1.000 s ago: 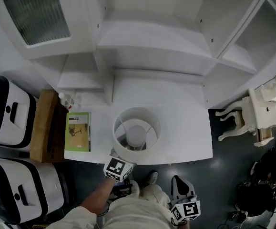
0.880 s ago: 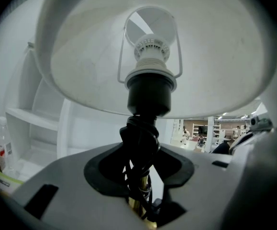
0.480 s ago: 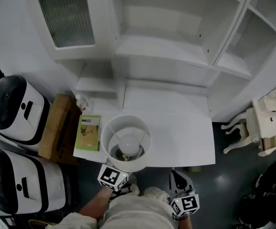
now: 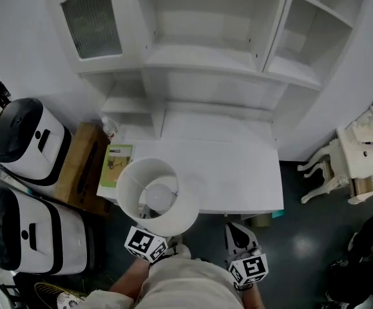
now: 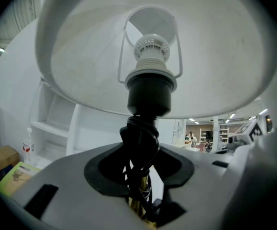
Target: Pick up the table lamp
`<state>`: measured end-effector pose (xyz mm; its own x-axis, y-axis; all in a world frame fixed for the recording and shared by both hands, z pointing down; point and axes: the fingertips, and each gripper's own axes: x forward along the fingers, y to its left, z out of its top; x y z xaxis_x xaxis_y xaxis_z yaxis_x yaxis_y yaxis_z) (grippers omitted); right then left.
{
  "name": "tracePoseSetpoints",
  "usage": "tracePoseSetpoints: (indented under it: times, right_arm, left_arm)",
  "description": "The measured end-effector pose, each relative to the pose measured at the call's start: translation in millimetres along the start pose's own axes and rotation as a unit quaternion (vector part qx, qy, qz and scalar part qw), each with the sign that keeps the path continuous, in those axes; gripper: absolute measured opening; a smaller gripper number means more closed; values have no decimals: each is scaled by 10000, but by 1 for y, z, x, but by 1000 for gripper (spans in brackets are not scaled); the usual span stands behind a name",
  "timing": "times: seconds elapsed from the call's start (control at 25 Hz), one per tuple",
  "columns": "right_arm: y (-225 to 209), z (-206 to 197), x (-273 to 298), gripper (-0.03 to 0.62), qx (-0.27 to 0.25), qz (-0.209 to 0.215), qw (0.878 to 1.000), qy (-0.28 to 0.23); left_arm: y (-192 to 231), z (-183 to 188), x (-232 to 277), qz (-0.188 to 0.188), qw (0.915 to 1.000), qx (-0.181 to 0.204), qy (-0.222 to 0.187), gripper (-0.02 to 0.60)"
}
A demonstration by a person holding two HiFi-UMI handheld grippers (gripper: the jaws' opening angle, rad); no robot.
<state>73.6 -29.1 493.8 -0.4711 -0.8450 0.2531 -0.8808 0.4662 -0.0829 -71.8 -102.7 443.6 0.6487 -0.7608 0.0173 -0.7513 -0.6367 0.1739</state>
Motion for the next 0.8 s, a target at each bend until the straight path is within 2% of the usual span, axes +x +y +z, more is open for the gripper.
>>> tracePoseSetpoints:
  times: [0.28, 0.48, 0.6, 0.8]
  right_arm:
    - [2, -12, -64, 12, 32, 84, 10000, -7]
    - [5, -25, -103, 12, -54, 257, 9997, -27]
    - [7, -26, -118, 11, -99, 354, 9993, -81]
    - [18, -21, -135, 11, -203, 512, 9983, -193]
  left_arm:
    - [-63, -3, -38, 132, 9999, 0, 38, 169]
    - [-102, -7, -64, 199, 9996, -217, -34, 169]
    - [-120, -9, -79, 246, 9993, -270, -83, 169]
    - [-132, -14, -105, 521, 9985, -137, 23, 169]
